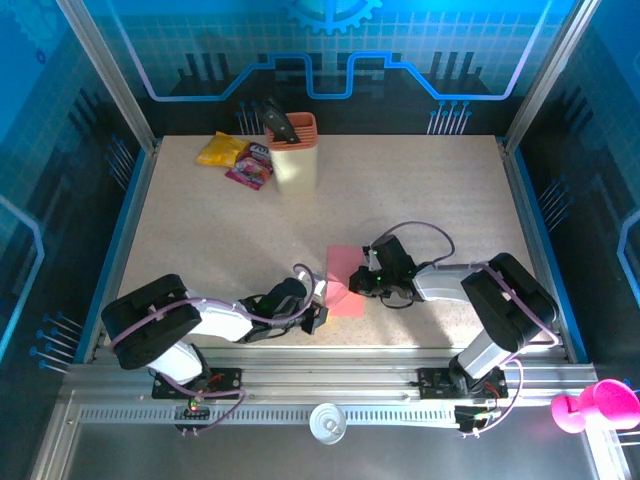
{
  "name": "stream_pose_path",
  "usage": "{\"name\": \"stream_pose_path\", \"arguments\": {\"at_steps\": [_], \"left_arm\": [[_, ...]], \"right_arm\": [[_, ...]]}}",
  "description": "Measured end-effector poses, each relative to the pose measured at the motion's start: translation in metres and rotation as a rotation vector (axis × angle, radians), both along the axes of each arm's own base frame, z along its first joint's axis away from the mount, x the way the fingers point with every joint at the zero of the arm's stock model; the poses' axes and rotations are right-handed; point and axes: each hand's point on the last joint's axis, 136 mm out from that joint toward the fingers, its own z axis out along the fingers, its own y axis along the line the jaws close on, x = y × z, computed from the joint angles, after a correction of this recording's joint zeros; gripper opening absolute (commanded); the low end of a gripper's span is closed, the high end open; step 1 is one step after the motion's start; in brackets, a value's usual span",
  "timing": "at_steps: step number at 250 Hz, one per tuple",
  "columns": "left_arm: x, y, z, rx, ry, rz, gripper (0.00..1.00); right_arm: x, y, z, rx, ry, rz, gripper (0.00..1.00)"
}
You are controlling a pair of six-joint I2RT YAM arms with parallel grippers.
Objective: Fold a paper plane with a square sheet of paper (pick it up from the middle)
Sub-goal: Fold the triangle a second time at the center of the table.
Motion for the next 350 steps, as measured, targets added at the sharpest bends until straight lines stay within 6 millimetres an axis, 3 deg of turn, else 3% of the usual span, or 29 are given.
{"name": "stream_pose_path", "arguments": {"at_steps": [99,115,146,176,198,235,277,350], "left_arm": [[-0.001,0.000,0.003,0.014,0.011,-0.001,0.00],[-0.004,0.004,0.004,0.036,0.029,0.003,0.06],[-0.003,0.005,0.025,0.040,0.024,0.007,0.05],[0.012,-0.014,0.057,-0.005,-0.024,-0.003,0.00],[0.021,-0.026,0.068,-0.016,-0.048,-0.015,0.00],[0.029,-0.041,0.045,0.038,-0.020,-0.045,0.00],[0.030,-0.037,0.012,0.108,0.024,-0.052,0.00],[0.018,-0.017,0.002,0.064,0.025,-0.016,0.00]], "right_arm": [[0.006,-0.005,-0.002,0.039,0.017,0.005,0.00],[0.008,-0.004,-0.002,0.045,0.009,0.005,0.00],[0.011,-0.004,-0.002,0.053,-0.005,0.001,0.00],[0.012,-0.004,-0.002,0.058,-0.014,0.000,0.00],[0.012,-0.003,-0.002,0.060,-0.017,0.001,0.00],[0.012,-0.004,-0.002,0.060,-0.017,0.001,0.00],[0.012,-0.004,-0.002,0.059,-0.017,0.001,0.00],[0.012,-0.004,-0.003,0.056,-0.017,-0.001,0.00]]}}
